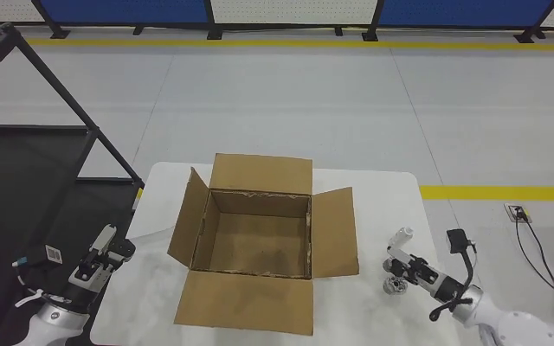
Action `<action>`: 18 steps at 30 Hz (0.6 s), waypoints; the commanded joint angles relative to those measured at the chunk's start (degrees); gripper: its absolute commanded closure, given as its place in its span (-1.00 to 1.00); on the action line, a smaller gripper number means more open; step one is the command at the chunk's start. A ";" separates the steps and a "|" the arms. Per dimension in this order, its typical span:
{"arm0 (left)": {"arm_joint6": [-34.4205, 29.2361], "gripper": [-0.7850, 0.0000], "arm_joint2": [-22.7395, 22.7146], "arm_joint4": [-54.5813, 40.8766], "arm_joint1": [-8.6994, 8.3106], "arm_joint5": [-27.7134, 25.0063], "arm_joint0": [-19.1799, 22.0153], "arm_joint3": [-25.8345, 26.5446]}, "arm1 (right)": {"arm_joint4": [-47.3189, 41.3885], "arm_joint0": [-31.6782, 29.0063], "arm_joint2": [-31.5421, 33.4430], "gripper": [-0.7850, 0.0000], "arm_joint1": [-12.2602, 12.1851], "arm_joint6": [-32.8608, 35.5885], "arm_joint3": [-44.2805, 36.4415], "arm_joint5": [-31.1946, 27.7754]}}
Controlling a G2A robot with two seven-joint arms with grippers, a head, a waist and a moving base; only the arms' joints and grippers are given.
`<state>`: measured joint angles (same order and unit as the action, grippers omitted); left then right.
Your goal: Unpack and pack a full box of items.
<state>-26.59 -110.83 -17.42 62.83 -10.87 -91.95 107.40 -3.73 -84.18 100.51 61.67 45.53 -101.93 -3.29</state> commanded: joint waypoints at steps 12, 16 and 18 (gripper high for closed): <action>0.00 -1.00 0.00 0.00 0.00 0.00 0.00 0.00 | 10.27 1.82 0.14 -1.00 -1.35 3.19 9.99 10.80; 0.00 -1.00 0.00 0.00 0.00 0.00 0.00 0.00 | 12.68 4.57 -2.15 -1.00 -1.52 3.84 13.29 12.21; 0.00 -1.00 0.00 0.00 0.00 0.00 0.00 0.00 | 13.08 5.53 -2.73 -1.00 -1.62 4.52 14.63 12.18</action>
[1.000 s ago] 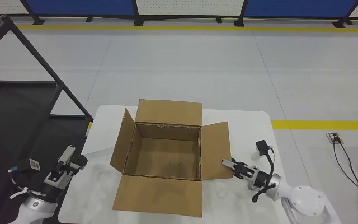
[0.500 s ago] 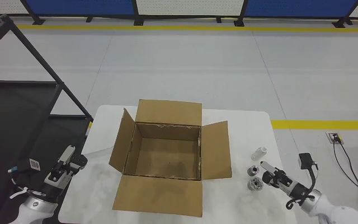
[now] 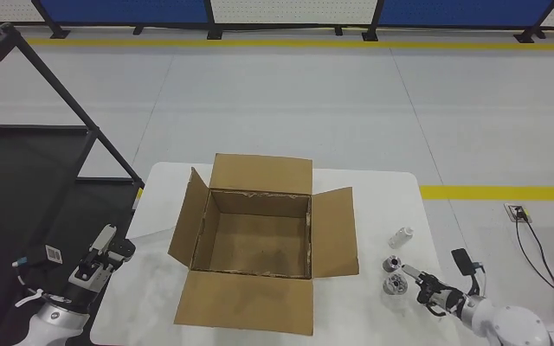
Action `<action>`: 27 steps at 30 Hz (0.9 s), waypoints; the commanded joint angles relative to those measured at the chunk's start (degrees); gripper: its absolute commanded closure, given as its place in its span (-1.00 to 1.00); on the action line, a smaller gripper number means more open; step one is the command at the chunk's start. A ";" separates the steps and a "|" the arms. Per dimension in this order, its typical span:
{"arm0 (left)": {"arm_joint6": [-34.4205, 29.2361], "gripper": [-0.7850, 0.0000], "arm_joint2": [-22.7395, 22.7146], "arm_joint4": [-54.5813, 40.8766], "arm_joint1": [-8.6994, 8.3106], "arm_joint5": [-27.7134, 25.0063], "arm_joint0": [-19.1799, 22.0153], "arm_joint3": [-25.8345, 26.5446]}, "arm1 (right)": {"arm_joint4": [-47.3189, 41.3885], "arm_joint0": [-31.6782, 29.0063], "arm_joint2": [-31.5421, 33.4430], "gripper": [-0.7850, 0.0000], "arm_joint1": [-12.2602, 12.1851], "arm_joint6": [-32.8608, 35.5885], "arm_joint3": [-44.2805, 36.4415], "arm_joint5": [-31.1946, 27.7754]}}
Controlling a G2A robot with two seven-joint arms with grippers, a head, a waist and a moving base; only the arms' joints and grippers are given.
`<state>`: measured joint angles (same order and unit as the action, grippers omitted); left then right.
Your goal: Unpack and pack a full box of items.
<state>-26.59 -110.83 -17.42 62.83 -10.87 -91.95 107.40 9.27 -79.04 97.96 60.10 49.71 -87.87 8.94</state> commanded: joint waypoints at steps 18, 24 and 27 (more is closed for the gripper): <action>0.00 -1.00 0.00 0.00 0.00 0.00 0.00 0.00 | 2.18 1.51 -3.13 -0.54 -0.80 3.17 1.84 -1.24; 0.00 -1.00 0.00 0.00 0.00 0.00 0.00 0.00 | 2.49 2.27 -4.23 0.22 -0.92 3.17 2.02 -1.17; 0.00 -1.00 0.00 0.00 0.00 0.00 0.00 0.00 | 2.63 2.77 -4.66 0.34 -0.99 3.19 2.25 -0.85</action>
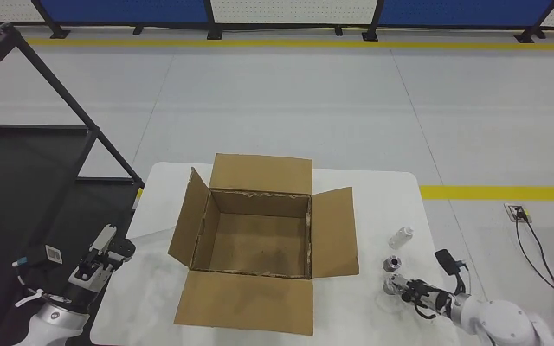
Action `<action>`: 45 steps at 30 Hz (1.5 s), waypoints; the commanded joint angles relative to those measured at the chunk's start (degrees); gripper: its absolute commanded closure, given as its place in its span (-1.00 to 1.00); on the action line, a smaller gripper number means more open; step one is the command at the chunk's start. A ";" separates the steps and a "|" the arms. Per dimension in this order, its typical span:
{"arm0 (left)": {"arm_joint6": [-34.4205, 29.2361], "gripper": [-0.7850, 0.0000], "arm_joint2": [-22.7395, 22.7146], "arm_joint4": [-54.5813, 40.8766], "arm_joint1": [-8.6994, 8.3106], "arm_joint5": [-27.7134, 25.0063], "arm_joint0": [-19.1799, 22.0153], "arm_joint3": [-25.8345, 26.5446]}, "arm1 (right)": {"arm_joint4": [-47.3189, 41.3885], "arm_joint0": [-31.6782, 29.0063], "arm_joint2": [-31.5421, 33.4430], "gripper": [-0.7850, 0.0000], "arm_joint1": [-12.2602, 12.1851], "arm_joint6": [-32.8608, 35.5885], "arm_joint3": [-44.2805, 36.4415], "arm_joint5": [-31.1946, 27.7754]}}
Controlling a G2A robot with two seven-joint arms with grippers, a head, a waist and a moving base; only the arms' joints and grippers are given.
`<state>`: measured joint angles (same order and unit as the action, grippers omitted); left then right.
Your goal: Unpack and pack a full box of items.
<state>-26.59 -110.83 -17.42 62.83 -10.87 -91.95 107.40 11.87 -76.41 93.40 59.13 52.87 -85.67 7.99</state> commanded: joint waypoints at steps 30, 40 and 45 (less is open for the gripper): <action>0.00 -1.00 0.00 0.00 0.00 0.00 0.00 0.00 | -7.14 -4.30 0.94 1.00 -0.22 -8.41 -35.00 6.89; 3.14 -1.00 -1.38 -1.53 0.39 -0.67 -2.12 -0.12 | -1.30 6.69 -15.19 1.00 0.90 -14.01 -37.83 12.31; 4.22 -1.00 -2.22 -2.33 0.63 -1.31 -3.54 0.26 | -3.23 10.80 -19.69 1.00 1.93 -19.04 -37.47 11.58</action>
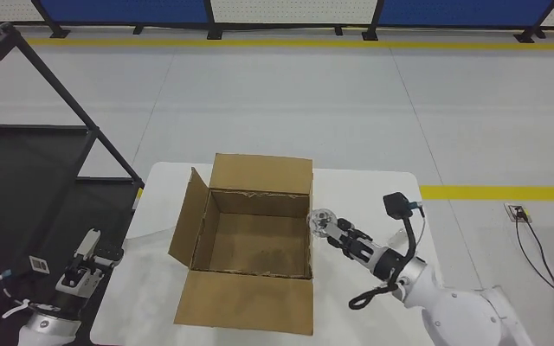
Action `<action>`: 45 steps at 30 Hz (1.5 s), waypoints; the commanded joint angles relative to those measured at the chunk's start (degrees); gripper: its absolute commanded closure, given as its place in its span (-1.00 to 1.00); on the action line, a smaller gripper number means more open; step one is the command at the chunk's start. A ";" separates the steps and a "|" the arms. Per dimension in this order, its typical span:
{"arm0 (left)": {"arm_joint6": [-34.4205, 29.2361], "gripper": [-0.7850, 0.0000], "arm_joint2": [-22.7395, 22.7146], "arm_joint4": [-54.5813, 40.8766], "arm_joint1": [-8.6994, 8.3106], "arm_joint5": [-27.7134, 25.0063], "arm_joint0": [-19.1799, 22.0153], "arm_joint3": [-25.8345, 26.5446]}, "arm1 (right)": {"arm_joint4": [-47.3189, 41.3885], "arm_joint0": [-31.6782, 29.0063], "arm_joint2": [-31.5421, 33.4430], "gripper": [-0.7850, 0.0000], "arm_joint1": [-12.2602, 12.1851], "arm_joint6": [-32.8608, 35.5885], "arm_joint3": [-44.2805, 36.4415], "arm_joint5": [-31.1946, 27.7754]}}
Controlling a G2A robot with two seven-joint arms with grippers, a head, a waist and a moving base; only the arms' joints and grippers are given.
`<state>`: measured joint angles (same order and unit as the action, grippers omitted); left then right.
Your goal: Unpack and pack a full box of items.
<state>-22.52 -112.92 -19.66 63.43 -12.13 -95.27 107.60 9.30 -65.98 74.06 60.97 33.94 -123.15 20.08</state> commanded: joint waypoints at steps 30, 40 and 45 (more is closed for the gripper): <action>-0.19 -1.00 1.66 1.22 0.65 -1.14 -1.39 2.19 | -5.82 29.89 -33.80 1.00 11.76 -10.23 33.22 7.45; -0.19 -1.00 1.66 1.22 0.65 -1.14 -1.39 2.19 | -5.82 29.89 -33.80 1.00 11.76 -10.23 33.22 7.45; -0.19 -1.00 1.66 1.22 0.65 -1.14 -1.39 2.19 | -5.14 28.00 -32.89 1.00 11.85 -13.10 33.65 5.57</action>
<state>-22.71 -111.26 -18.43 64.07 -13.27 -96.66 109.79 3.82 -37.49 40.89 72.76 22.16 -89.46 25.96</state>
